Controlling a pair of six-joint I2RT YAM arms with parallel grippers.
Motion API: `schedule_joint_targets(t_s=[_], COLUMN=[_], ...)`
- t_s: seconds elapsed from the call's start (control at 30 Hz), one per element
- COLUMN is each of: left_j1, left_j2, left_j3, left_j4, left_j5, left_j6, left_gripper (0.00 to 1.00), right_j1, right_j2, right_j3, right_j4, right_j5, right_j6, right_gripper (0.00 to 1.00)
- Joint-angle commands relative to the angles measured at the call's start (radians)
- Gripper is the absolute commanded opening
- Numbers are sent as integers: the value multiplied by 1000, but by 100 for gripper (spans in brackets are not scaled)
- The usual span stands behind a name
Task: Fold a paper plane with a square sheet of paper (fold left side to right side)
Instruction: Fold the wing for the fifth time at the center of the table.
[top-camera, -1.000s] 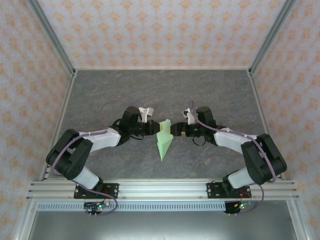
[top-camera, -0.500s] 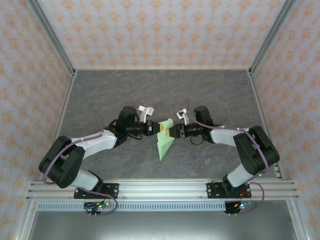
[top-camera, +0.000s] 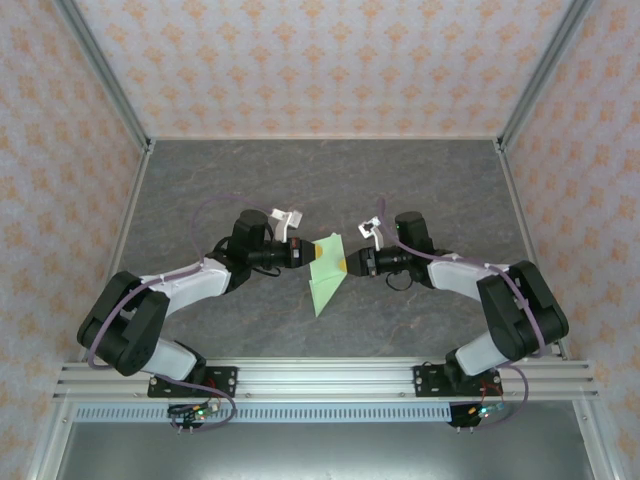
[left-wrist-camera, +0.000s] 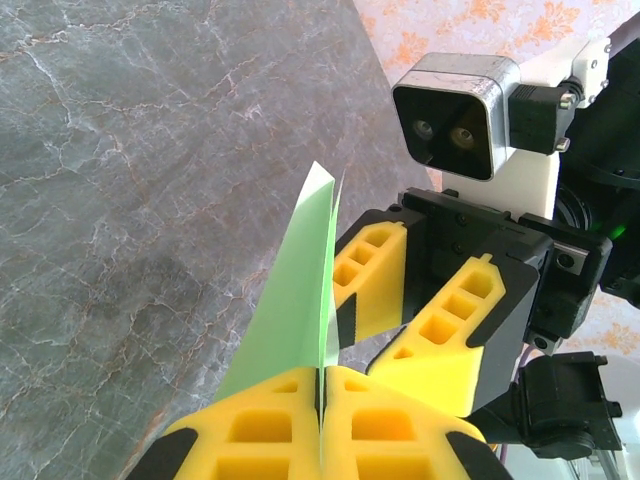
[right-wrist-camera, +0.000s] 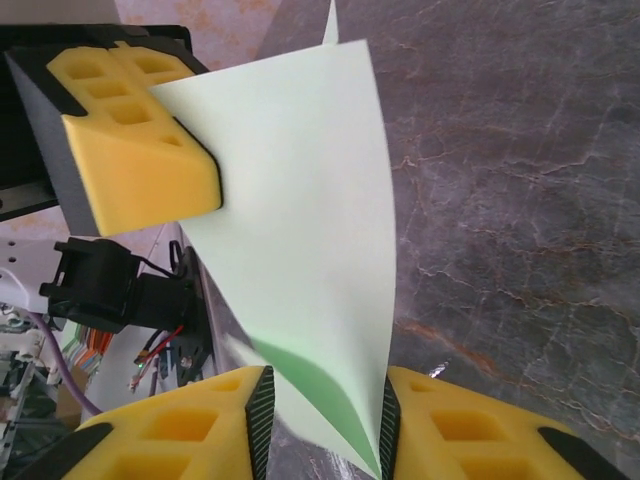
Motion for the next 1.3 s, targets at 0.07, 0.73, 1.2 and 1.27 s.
schedule_joint_targets(t_s=[0.07,0.73,1.2,1.27], left_j1=[3,3,-376,-468], left_j2=[13,19,-357,-337], left_j3=[-6,103,25,38], left_j4=[10,-311,-656,-690], left_j5=[25,-197,-698,-788], left_j6=[15,156,243,229], left_gripper=[0,67,67,66], right_j1=[-3,-3,27,28], right_j2=[-32,24,100,104], right_j3=[11,102,104,101], right_j4=[-27,-404,-340,-325], right_j5=[-52,205,364,370], right_j6=[-36,78,339,364], right_gripper=[35,0,0,0])
